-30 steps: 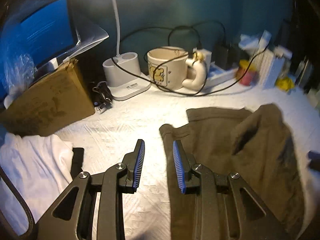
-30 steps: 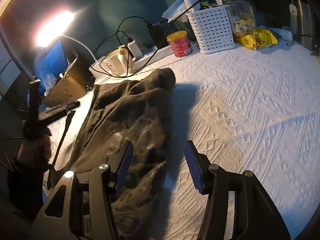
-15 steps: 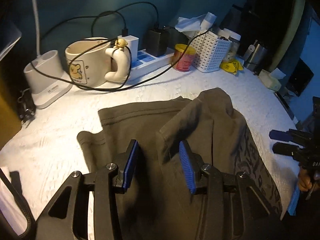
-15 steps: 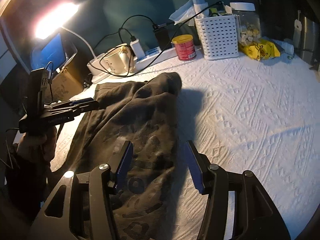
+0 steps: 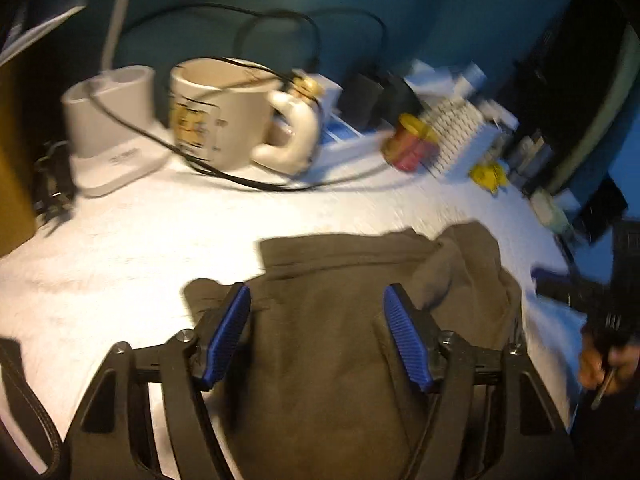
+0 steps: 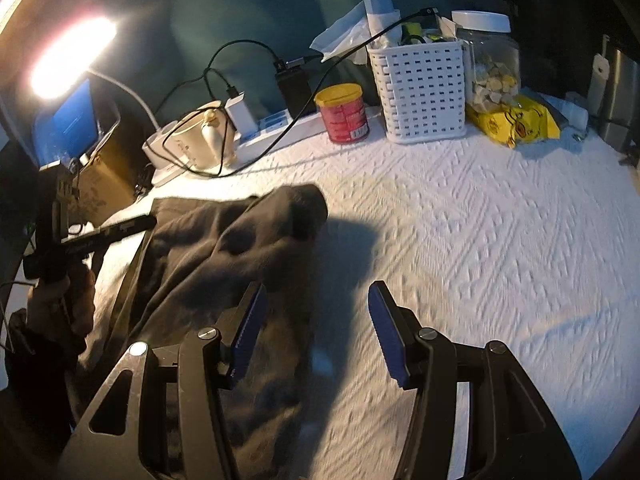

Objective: Fold small clothes

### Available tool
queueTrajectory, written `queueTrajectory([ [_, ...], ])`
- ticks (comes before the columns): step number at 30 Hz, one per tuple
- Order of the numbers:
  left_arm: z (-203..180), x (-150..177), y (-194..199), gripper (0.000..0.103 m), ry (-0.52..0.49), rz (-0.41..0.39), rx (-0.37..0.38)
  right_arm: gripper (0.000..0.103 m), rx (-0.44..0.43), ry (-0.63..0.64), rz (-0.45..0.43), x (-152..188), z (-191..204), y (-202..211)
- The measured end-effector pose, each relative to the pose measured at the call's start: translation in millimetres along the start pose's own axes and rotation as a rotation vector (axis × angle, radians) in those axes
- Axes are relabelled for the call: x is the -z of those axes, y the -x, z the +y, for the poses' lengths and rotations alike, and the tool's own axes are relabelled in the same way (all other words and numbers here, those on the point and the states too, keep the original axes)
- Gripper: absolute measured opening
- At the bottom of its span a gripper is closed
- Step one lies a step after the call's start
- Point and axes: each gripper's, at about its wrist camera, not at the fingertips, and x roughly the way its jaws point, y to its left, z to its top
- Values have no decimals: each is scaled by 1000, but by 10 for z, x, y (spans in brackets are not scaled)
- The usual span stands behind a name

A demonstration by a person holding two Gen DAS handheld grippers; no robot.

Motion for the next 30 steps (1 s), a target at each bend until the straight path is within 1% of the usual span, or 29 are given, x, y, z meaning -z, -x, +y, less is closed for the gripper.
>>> queueTrajectory([
  [1, -34, 2, -27, 30, -14, 7, 6, 56, -4, 1, -3, -50, -8, -39],
  [3, -98, 33, -65, 13, -47, 28, 34, 56, -12, 4, -3, -120, -17, -104],
  [4, -126, 42, -57, 12, -64, 27, 36, 56, -17, 4, -1, -155, -22, -144],
  [5, -169, 61, -2, 11, -87, 8, 18, 56, -26, 3, 3, -185, -29, -191],
  [6, -173, 66, 50, 11, -88, -5, 19, 56, -35, -1, 10, -212, -40, -243],
  [8, -167, 72, 187, 11, -73, -41, 26, 56, -49, -9, 26, -255, -54, -369],
  [10, -147, 83, 354, 10, -58, -83, 13, 56, -64, -11, 41, -268, -50, -472],
  [11, -122, 85, 407, 10, -47, -96, 5, 56, -92, -12, 52, -270, -43, -542],
  [13, -57, 85, 440, 10, -29, -101, -11, 56, -145, -25, 66, -277, -43, -645],
  [14, -6, 89, 421, 10, -21, -87, -17, 56, -172, -42, 77, -293, -53, -708],
  [16, 145, 103, 312, 11, 30, -43, -36, 56, -217, -72, 93, -352, -55, -823],
  [17, 176, 113, 272, 12, 51, -28, -40, 56, -241, -80, 94, -392, -50, -881],
  [18, 218, 114, 252, 15, 80, -19, -50, 56, -244, -81, 97, -417, -35, -918],
  [19, 226, 112, 270, 15, 91, -26, -55, 56, -235, -79, 101, -443, -17, -944],
  [20, 222, 104, 301, 20, 97, -32, -63, 56, -226, -70, 99, -467, 16, -950],
  [22, 192, 78, 419, 27, 97, -67, -125, 56, -232, -51, 87, -490, 72, -936],
  [23, 176, 70, 488, 28, 98, -87, -146, 56, -240, -42, 81, -492, 91, -920],
  [24, 152, 66, 560, 29, 99, -108, -149, 56, -242, -38, 80, -491, 94, -919],
  [26, 86, 61, 670, 35, 88, -138, -122, 56, -243, -47, 84, -494, 67, -927],
  [27, 32, 64, 702, 41, 69, -144, -104, 56, -244, -58, 85, -489, 27, -920],
  [28, -10, 62, 708, 46, 50, -145, -90, 56, -248, -67, 85, -491, 8, -923],
  [29, -101, 67, 673, 48, 5, -138, -64, 56, -255, -76, 86, -494, -8, -933],
  [30, -146, 72, 619, 48, -23, -126, -54, 56, -267, -86, 92, -496, -19, -953],
])
